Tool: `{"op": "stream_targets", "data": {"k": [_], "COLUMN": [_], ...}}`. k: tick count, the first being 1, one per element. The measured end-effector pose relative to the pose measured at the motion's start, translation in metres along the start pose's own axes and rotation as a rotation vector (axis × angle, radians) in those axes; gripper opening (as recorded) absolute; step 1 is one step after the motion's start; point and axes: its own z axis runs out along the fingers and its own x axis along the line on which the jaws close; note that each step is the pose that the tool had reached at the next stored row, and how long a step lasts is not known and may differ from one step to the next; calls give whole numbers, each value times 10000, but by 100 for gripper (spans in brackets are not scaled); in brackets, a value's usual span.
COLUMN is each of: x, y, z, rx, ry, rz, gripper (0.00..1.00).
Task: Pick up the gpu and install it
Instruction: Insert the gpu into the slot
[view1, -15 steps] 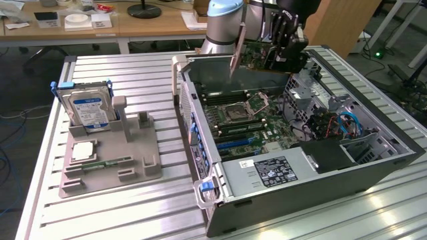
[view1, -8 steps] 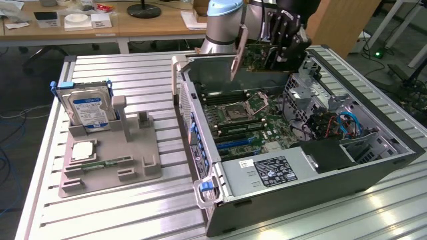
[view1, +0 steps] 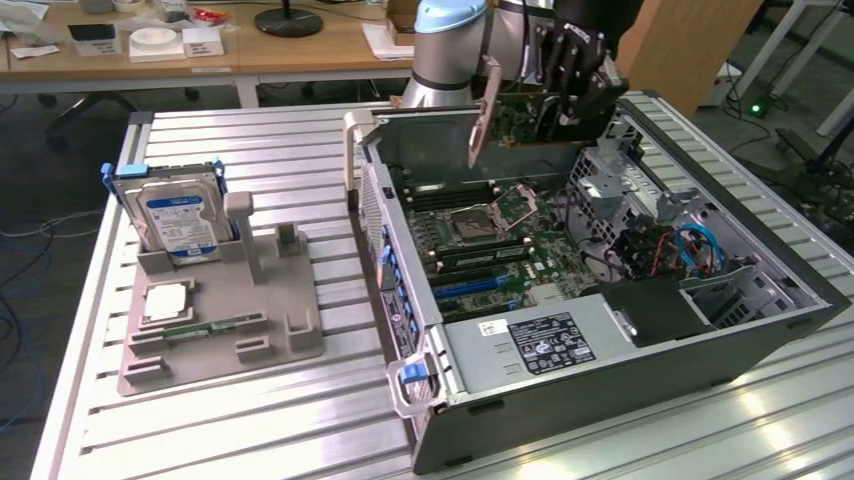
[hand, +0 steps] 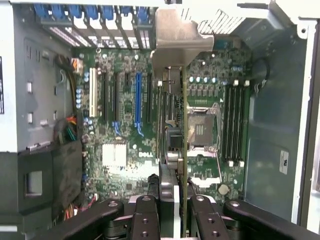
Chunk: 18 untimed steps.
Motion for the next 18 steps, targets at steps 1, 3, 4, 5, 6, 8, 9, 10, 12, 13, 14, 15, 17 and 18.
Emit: {"op": "stream_targets", "data": {"k": [1, 3, 4, 5, 6, 8, 9, 10, 12, 13, 14, 15, 17, 18], "x": [0, 1, 3, 5, 7, 11, 11, 13, 16, 17, 21, 26, 35, 36], "y": [0, 0, 1, 2, 5, 7, 9, 12, 28, 35, 44, 55, 72, 77], "z": [2, 7, 11, 16, 20, 33, 39, 45, 56, 59, 63, 68, 75, 78], "rx": [53, 87, 88, 89, 89, 88, 88, 88, 88, 88, 87, 87, 88, 89], "ry": [2, 4, 0, -2, -1, -1, 0, -1, -1, -1, -1, -6, -22, -29], "rz": [-14, -29, -34, -38, -42, -56, -61, -63, -68, -71, -80, -91, -103, -104], "gripper": [28, 28, 28, 28, 28, 28, 28, 28, 28, 28, 28, 28, 28, 28]}}
